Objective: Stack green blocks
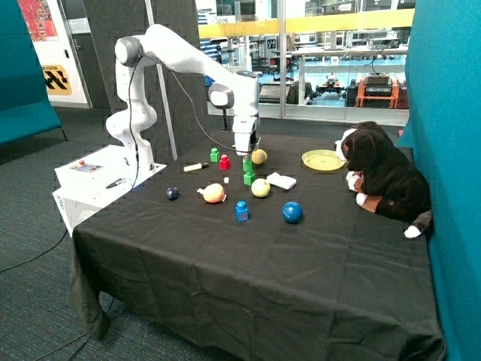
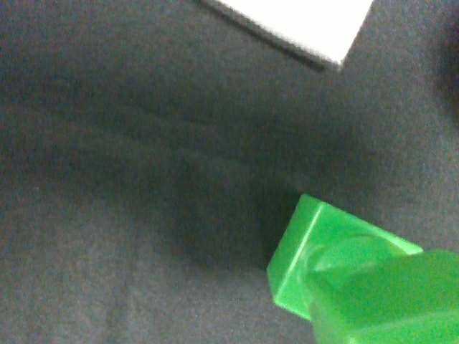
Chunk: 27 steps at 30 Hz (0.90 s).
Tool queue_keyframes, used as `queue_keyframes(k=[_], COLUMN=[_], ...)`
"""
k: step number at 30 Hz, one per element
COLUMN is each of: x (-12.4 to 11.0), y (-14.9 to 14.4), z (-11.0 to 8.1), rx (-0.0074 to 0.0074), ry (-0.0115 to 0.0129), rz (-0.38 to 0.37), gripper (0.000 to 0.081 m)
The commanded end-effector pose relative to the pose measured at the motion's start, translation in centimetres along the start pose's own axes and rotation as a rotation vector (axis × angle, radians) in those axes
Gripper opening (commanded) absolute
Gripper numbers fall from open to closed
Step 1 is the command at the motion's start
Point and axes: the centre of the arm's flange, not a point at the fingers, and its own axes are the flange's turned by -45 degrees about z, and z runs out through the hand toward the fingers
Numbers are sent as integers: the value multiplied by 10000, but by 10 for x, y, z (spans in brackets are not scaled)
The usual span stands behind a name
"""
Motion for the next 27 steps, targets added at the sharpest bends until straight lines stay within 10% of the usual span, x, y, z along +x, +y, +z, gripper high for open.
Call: queue_keyframes(k=[1, 27], x=[-4, 5], y=[3, -17], z=[2, 10], rx=[-18, -19], ry=[56, 56], rz=[-2, -305], gripper=[0, 0])
